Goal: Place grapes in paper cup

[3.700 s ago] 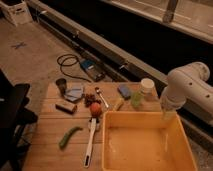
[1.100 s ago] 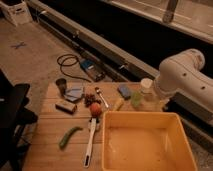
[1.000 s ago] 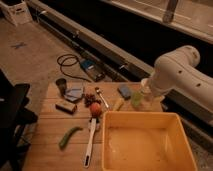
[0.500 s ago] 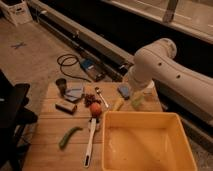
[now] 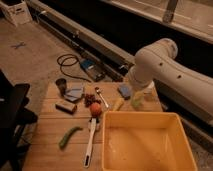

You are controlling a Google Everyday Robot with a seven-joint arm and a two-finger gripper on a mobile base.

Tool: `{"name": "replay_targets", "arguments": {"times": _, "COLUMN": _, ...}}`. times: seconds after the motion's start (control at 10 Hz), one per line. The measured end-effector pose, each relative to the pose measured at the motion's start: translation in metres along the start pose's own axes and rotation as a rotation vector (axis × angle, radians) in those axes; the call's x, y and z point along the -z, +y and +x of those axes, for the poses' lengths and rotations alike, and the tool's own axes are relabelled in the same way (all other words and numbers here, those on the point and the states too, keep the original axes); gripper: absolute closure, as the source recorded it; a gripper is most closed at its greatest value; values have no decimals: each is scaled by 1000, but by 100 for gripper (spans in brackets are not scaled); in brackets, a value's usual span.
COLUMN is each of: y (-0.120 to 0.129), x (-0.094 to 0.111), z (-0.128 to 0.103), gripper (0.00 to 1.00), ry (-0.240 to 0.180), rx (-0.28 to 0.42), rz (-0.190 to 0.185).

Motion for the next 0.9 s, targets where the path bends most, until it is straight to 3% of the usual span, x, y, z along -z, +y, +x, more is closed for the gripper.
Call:
{"name": "replay_targets", "arguments": {"times": 0.3, "y": -11, "x": -20, "z": -31, "gripper": 35, "ry": -92, "rx": 26, "rz": -4}}
{"name": "replay_targets", "arguments": {"times": 0.5, "y": -19, "x": -43, "z": -73, "gripper": 35, "ry": -146, "rx": 67, "rz": -25}}
{"name": "replay_targets", "arguments": {"times": 0.9, "y": -27, "x": -92, "z": -124, "gripper": 35, "ry": -162, "rx": 147, "rz": -67}}
